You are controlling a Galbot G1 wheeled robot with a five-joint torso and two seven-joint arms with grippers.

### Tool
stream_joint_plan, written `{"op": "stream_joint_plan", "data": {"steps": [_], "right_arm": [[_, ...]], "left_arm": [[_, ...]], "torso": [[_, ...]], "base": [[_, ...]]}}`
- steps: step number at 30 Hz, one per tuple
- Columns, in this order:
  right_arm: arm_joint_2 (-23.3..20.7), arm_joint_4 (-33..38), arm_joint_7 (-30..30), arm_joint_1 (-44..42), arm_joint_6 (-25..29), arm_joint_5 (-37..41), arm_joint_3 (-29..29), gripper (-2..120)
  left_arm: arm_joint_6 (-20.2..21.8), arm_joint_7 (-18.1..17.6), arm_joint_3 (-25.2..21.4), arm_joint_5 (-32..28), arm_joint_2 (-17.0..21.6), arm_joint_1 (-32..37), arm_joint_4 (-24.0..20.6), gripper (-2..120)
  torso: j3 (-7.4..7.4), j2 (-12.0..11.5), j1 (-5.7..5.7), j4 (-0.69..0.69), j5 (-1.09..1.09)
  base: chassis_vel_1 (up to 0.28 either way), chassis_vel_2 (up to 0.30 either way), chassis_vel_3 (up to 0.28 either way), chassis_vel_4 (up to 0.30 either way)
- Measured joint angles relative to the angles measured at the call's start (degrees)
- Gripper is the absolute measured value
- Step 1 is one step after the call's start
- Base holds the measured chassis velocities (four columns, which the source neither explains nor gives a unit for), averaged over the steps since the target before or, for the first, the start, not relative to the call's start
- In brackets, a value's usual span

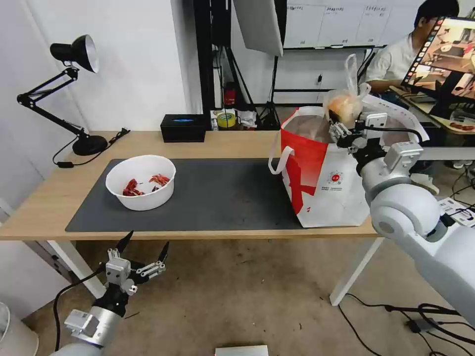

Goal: Pick up the trash from the table and place it into the takeout bag.

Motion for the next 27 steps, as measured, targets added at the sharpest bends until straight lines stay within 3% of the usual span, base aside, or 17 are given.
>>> {"op": "stream_joint_plan", "data": {"steps": [6, 13, 18, 27], "right_arm": [[-0.4, 0.2, 0.0, -0.3, -0.4, 0.7, 0.0, 98], [-0.2, 0.4, 0.0, -0.7, -0.4, 1.2, 0.0, 100], [0.0, 1.3, -1.8, -1.0, 2.7, 2.7, 0.5, 100], [-1.6, 8.1, -11.8, -10.0, 7.9, 5.3, 4.7, 100]], "left_arm": [[0.0, 0.0, -0.1, 0.0, 0.0, 0.1, -0.2, 100], [0.0, 0.0, -0.4, -0.3, 0.5, -0.1, -0.2, 100], [0.0, 0.0, -0.5, -0.5, 0.7, -0.1, -0.2, 100], [-0.1, 0.0, -1.3, -0.7, 0.4, 0.1, -0.8, 100]], "torso": [[0.0, 0.0, 0.0, 0.0, -0.01], [0.0, 0.0, 0.0, 0.0, 0.0], [0.0, 0.0, 0.01, 0.0, 0.0], [0.0, 0.0, 0.01, -0.01, 0.0]], "base": [[0.0, 0.0, 0.0, 0.0], [0.0, 0.0, 0.0, 0.0], [0.0, 0.0, 0.0, 0.0], [0.0, 0.0, 0.0, 0.0]]}}
